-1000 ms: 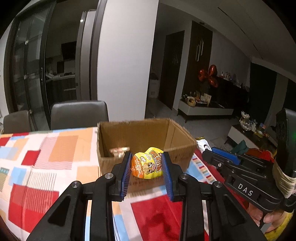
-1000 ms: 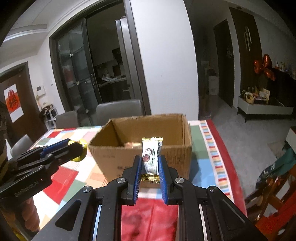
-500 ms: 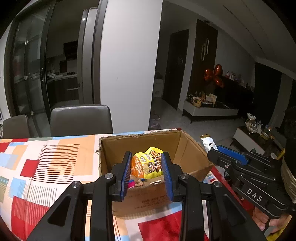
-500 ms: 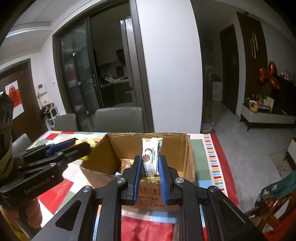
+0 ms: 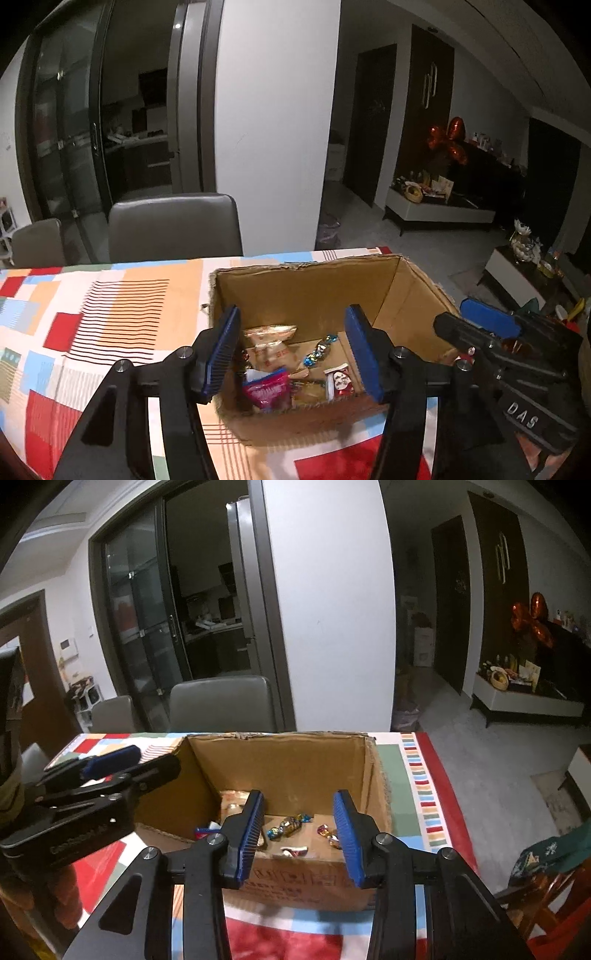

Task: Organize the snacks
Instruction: 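Move both open tools toward the clear bags of yellow cake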

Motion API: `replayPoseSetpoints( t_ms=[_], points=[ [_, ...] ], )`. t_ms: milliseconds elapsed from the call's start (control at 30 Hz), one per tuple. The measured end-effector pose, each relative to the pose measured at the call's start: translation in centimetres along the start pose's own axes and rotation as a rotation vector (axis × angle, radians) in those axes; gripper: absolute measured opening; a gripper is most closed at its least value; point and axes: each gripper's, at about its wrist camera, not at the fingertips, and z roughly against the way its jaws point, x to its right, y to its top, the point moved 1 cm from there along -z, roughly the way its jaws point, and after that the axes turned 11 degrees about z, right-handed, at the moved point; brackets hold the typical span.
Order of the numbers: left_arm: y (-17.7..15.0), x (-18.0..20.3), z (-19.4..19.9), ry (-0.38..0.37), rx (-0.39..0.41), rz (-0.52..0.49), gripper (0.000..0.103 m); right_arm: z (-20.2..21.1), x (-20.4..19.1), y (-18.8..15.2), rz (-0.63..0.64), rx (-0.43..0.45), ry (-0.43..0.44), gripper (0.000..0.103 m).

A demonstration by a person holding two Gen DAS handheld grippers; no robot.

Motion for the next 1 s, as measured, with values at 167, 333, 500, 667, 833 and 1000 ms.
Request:
replayPoseSetpoints(
  t_ms=[167,333,500,667,833,1000],
  points=[
    [-1.5,0.6,3.0,-0.008,0.041,-0.025,0.058,2.4,-0.1,-0.9,0.008,0.032,0.012,0.04],
    [-3.1,1.4,6.7,-0.041,0.068,-0.039,0.058,5.7,-0.6,-2.4,0.015,0.062,0.037,0.04],
    [-5.4,2.2,9.9,-0.054,0.066,-0.039,0.059,8.7,-1.4,-4.5,0.042,0.083,0.061,0.047],
    [-8.2,3.1,12.1,-0.044,0.047,-0.062,0.059,11.1,-1.9,-6.7,0.078,0.074,0.09,0.047],
    [-11.2,3.9,13.9,-0.027,0.025,-0.069,0.059,12.8,-2.0,-8.9,0.111,0.051,0.121,0.047],
    [-14.4,4.4,15.1,-0.01,-0.008,-0.049,0.059,13.9,-2.4,-11.6,0.149,0.025,0.157,0.047]
  ],
)
